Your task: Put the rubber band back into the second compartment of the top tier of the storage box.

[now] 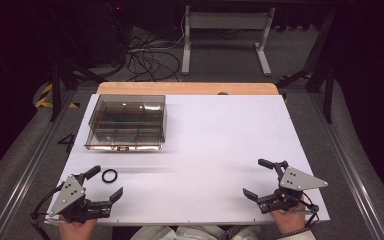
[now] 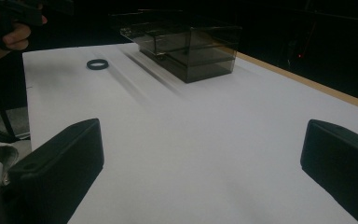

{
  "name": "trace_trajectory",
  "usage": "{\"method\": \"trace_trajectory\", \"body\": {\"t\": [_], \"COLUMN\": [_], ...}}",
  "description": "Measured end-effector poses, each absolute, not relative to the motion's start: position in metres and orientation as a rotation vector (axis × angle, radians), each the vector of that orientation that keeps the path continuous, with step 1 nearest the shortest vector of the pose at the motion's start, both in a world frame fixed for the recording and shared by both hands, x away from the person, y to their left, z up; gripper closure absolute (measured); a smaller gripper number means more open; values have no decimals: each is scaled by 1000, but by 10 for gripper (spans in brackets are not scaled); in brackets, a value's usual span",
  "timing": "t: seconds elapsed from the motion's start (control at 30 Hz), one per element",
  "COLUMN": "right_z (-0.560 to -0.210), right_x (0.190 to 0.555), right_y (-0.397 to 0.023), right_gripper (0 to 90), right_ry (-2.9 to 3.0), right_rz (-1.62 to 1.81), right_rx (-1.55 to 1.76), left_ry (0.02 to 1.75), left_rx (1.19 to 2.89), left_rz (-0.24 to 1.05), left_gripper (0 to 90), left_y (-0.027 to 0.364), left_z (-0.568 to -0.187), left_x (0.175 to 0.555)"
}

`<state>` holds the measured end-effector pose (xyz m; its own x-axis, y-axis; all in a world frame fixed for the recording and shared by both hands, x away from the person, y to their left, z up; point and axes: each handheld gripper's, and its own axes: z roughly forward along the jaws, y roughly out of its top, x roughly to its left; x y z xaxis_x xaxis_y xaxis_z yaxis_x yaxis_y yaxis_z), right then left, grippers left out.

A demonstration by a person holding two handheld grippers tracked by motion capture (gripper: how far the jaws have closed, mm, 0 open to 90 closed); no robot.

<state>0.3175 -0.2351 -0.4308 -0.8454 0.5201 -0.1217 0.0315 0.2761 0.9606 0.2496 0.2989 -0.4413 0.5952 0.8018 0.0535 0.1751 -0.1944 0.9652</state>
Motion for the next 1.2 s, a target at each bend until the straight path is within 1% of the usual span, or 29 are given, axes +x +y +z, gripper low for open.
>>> {"method": "trace_trajectory", "body": {"t": [0.5, 0.7, 0.83, 1.07, 1.2], "right_z": [-432, -431, -432, -433, -433], "right_x": [319, 318, 319, 320, 321], "right_y": [-235, -235, -234, -233, -232], "right_gripper": [1, 1, 1, 1, 1], "right_ry": [2148, 2149, 2153, 2162, 2164], "right_rz": [1616, 1616, 1614, 1618, 1620], "right_rx": [495, 493, 489, 490, 487], "left_ry": [824, 821, 836, 830, 831], "left_rx": [1695, 1700, 1719, 1756, 1767], "left_rz": [695, 713, 682, 678, 653], "left_gripper": [40, 42, 42, 39, 35], "left_y": [298, 299, 299, 294, 293], "left_z": [-440, -439, -436, -427, -423], "left_x": [249, 247, 250, 255, 261]}}
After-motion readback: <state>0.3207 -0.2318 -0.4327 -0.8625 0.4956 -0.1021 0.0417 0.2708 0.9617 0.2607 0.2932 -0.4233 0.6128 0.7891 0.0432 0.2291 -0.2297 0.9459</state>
